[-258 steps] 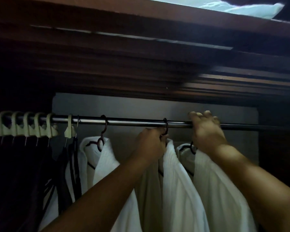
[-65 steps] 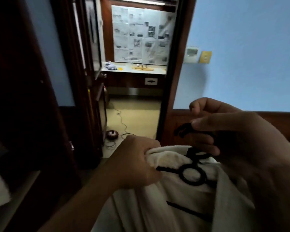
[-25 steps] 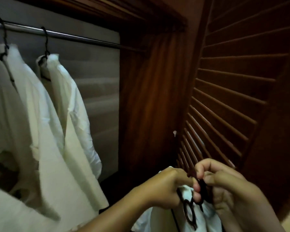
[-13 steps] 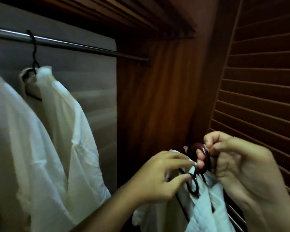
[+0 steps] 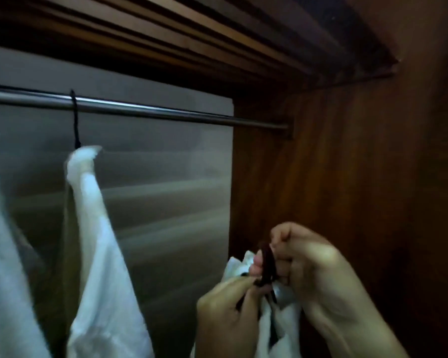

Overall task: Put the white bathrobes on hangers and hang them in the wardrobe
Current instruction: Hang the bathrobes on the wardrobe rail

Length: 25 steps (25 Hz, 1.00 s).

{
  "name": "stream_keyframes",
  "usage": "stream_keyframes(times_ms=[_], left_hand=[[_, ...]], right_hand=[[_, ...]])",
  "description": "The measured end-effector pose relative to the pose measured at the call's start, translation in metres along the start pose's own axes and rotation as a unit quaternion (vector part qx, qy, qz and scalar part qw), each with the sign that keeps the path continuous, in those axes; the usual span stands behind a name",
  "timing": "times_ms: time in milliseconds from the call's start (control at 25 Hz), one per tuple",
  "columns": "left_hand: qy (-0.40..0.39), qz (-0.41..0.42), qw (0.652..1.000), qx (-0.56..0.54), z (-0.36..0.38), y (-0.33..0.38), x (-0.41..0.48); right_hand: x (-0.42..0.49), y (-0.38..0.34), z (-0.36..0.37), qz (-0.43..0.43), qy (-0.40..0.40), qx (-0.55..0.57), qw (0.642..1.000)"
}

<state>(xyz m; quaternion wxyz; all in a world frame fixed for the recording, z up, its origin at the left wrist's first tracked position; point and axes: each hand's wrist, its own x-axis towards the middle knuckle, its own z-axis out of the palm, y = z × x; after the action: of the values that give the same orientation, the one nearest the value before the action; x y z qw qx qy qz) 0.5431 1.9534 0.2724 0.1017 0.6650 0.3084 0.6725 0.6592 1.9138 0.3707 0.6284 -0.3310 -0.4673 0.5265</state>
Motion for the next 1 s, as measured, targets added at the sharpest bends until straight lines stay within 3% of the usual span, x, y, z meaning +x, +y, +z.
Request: stream_keyframes(times_ms=[160,360,520,600,760,1000], left_hand=[[0.123,-0.030,0.990,0.066,0.020,-0.030,0.037],[0.256,-0.140,0.956,0.040,0.018,-0.040,0.099],[0.259,-0.124,0.951,0.113,-0.010,-0.016,0.164],[0.274,-0.103,0.952,0.085,-0.016,-0.005,0.199],[0.298,-0.144,0.938,0.102,-0.032,-0.007,0.276],[0.257,-0.155,0.945,0.128,-0.047,-0.040,0.272]], right_hand=[[0.071,0.005,-0.023,0.022,-0.067,-0.012,0.997],[0.140,-0.007,-0.043,-0.003,-0.130,-0.003,0.991],[0.169,-0.019,-0.052,-0.013,-0.168,0.044,0.985],[0.178,-0.022,-0.054,-0.013,-0.195,0.037,0.980],[0.187,-0.014,-0.057,0.011,-0.225,0.020,0.974],[0.185,-0.008,-0.057,0.052,-0.221,0.012,0.974]])
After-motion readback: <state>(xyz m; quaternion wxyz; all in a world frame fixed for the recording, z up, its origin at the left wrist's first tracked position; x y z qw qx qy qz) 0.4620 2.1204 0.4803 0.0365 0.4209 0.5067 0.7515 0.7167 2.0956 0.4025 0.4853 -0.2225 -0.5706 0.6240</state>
